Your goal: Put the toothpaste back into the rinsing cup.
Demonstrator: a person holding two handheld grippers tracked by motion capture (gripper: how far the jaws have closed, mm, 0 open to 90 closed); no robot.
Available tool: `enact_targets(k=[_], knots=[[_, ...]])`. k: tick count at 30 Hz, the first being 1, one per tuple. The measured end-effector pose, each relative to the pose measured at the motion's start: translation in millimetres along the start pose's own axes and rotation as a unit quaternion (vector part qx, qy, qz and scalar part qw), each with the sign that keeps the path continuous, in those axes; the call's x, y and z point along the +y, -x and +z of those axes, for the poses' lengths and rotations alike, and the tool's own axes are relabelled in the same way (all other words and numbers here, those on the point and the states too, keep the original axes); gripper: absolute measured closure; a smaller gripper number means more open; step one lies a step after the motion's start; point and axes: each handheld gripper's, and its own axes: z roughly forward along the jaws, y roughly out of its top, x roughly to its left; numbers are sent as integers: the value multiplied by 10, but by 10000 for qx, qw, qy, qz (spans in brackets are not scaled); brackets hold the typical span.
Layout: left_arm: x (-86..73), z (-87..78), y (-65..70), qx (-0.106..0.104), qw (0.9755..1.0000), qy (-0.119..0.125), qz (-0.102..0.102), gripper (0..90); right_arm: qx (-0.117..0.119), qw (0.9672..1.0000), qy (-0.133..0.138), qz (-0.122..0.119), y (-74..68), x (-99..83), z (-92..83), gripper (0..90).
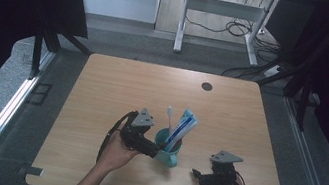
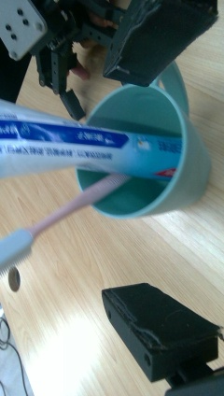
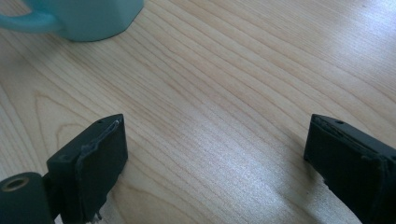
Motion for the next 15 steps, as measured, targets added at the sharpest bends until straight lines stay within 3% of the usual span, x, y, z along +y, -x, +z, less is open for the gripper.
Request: enact_targets(k=[15], knots=[[-216, -265, -212, 346, 9990, -76, -263, 0, 2, 10000, -4, 16, -2, 0, -1, 59]])
